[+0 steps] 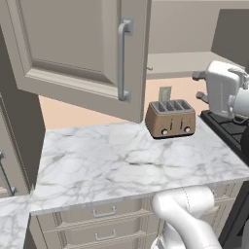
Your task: Open the cabinet. Pick the dish brush and place it next to the sink. Then close the cabinet.
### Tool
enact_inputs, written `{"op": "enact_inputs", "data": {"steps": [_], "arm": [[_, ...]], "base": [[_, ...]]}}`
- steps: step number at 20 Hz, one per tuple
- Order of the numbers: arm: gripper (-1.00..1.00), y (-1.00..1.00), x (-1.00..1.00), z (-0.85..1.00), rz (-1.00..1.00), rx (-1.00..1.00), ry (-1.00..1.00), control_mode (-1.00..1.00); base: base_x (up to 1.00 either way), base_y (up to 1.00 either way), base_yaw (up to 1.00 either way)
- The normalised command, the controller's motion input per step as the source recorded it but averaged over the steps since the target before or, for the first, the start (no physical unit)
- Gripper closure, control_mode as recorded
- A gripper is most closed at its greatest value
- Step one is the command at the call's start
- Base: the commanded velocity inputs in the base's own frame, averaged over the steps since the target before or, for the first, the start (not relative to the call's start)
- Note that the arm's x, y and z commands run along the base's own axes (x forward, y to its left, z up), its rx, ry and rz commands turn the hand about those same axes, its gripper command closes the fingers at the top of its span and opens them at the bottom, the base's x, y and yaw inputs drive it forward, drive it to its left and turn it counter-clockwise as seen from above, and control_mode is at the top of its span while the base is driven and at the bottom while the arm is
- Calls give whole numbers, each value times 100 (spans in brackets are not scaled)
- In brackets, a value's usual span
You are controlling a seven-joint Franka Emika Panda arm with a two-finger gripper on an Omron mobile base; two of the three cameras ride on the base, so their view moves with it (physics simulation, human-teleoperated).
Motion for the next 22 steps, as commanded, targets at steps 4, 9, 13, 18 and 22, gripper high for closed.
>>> {"op": "enact_inputs", "data": {"steps": [4, 9, 13, 18, 22], "arm": [[-100, 0, 0, 3, 12, 2, 0, -100], [-100, 1, 0, 2, 19, 0, 6, -100], [-100, 10, 6, 0, 23, 0, 13, -100], [-100, 9, 7, 0, 18, 0, 8, -100], [-100, 11, 5, 0, 10, 0, 0, -100]], "base": [[0, 0, 0], [0, 0, 0], [0, 0, 0], [0, 0, 0], [0, 0, 0]]}}
